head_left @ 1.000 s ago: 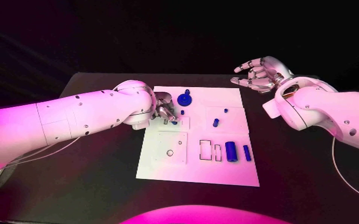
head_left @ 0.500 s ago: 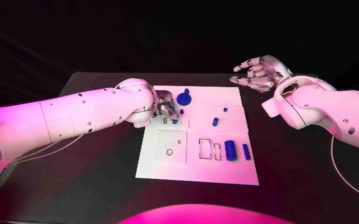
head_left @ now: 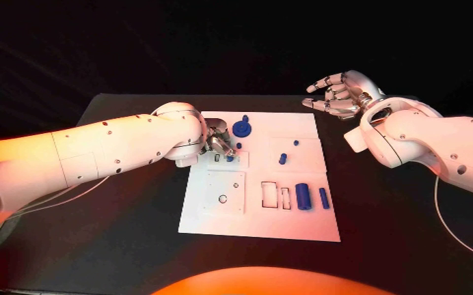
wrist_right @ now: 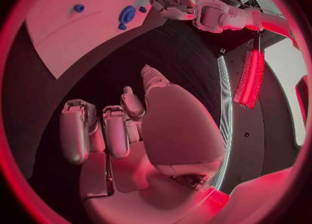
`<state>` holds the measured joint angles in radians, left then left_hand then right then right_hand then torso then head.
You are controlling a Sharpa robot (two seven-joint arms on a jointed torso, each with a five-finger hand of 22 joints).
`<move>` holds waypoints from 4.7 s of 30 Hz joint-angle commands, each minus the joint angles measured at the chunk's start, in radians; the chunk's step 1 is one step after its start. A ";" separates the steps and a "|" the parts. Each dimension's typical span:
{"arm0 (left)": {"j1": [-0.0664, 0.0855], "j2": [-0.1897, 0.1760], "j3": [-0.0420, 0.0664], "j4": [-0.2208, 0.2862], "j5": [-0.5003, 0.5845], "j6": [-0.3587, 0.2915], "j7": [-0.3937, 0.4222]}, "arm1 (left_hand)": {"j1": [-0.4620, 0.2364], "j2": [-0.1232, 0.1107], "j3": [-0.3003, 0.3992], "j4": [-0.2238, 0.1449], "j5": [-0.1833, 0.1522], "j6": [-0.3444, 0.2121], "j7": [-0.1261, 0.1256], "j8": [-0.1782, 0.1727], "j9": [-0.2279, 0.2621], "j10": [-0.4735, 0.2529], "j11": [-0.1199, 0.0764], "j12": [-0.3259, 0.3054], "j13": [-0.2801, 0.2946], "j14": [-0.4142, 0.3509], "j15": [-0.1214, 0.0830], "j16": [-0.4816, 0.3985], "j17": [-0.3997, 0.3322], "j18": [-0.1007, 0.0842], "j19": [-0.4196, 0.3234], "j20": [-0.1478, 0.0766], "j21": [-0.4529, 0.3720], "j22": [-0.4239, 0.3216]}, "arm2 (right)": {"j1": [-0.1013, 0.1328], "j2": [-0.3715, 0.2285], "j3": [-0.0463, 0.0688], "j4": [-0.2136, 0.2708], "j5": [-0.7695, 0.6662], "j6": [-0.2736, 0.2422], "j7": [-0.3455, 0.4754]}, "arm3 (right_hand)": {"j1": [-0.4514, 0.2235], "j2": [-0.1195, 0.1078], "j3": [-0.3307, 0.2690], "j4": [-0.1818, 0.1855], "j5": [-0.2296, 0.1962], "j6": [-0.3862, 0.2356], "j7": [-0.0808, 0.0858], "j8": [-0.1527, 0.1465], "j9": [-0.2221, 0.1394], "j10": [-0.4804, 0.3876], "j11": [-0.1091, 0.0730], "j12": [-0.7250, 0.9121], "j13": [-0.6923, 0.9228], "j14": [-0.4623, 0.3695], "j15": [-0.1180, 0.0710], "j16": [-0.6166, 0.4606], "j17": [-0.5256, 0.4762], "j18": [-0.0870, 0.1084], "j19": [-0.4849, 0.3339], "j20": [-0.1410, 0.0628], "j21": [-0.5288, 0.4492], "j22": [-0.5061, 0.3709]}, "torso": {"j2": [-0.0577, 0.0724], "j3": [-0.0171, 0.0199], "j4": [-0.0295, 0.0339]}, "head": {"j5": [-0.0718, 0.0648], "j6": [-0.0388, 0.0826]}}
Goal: Assemble the parts on the task board
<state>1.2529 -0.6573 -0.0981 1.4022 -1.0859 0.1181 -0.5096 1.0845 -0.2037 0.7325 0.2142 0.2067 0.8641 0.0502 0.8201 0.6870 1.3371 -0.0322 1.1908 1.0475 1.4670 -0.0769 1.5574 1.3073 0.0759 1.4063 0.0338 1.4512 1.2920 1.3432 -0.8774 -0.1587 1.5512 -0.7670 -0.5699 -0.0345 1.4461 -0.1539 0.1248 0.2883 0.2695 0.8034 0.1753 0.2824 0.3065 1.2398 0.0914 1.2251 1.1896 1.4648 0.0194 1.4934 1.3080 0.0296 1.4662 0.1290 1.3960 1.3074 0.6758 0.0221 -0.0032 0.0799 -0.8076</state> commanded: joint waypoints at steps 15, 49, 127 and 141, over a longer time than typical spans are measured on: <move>-0.007 -0.014 -0.004 0.001 -0.021 0.014 -0.006 | 0.022 0.019 0.191 -0.207 0.017 0.005 -0.009 0.003 0.003 0.008 0.000 0.004 0.001 0.101 -0.008 0.007 0.254 -0.017 0.010 -0.005 0.008 0.007 | -0.001 -0.002 0.000 0.001 -0.006 0.003 0.010 | -0.008 -0.002 0.007 0.000 0.004 -0.004 -0.001 0.001 -0.002 0.001 -0.003 -0.001 -0.001 0.070 -0.006 -0.003 0.119 0.012 0.011 -0.010 -0.002 0.189 | 0.000 -0.0013 0.0001 | 0.001 0.005; -0.008 -0.009 -0.004 0.001 -0.008 0.031 -0.005 | -0.026 0.012 0.129 -0.183 0.060 0.040 -0.020 -0.002 0.001 0.042 -0.006 0.029 0.033 0.104 -0.011 0.013 0.263 -0.019 0.018 -0.008 0.010 0.016 | -0.001 -0.002 0.000 0.000 -0.006 0.004 0.011 | -0.013 -0.005 0.010 0.000 0.005 -0.006 -0.001 0.003 -0.003 0.001 -0.003 -0.001 -0.003 0.069 -0.007 -0.004 0.118 0.012 0.011 -0.011 -0.004 0.189 | 0.000 0.0003 0.0000 | 0.000 -0.001; 0.033 -0.068 0.089 -0.013 0.076 -0.059 0.006 | -0.039 0.046 -0.431 0.076 -0.120 -0.022 0.014 -0.098 -0.030 -0.079 0.024 -0.104 -0.125 0.091 0.010 -0.012 0.222 -0.006 -0.017 0.009 -0.035 -0.046 | -0.001 -0.013 0.000 -0.003 -0.002 0.001 0.012 | -0.025 -0.007 0.010 0.002 0.003 -0.008 -0.001 0.005 -0.005 -0.002 -0.003 -0.005 -0.008 0.064 -0.007 -0.016 0.098 0.016 0.001 -0.011 -0.023 0.181 | 0.000 0.0003 0.0012 | 0.004 0.022; 0.061 0.001 0.092 -0.178 0.036 -0.008 0.013 | -0.015 0.044 -0.442 0.077 -0.118 -0.027 0.020 -0.105 -0.033 -0.109 0.030 -0.136 -0.169 0.088 0.015 -0.017 0.214 -0.001 -0.030 0.014 -0.046 -0.067 | -0.001 -0.015 0.000 -0.002 -0.002 0.003 0.010 | -0.027 -0.006 0.011 0.002 0.004 -0.008 -0.001 0.005 -0.005 -0.001 -0.003 -0.004 -0.007 0.064 -0.007 -0.017 0.098 0.016 0.002 -0.011 -0.023 0.181 | 0.001 0.0001 -0.0003 | 0.008 0.030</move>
<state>1.3115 -0.6625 -0.0070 1.2324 -1.0319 0.0739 -0.5090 1.0619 -0.1586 0.2962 0.2928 0.0847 0.8452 0.0715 0.7182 0.6551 1.2327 -0.0035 1.0570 0.8785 1.4641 -0.0682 1.5438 1.3074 0.0759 1.3843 0.0479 1.4092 1.2250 1.3428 -0.8916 -0.1587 1.5476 -0.7659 -0.5713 -0.0327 1.4291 -0.1632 0.1302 0.2884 0.2693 0.8035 0.1753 0.2823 0.3030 1.2398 0.0914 1.2251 1.1829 1.4647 0.0194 1.4817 1.3075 0.0296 1.4661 0.1219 1.3762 1.3077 0.6769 0.0221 -0.0040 0.0880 -0.7788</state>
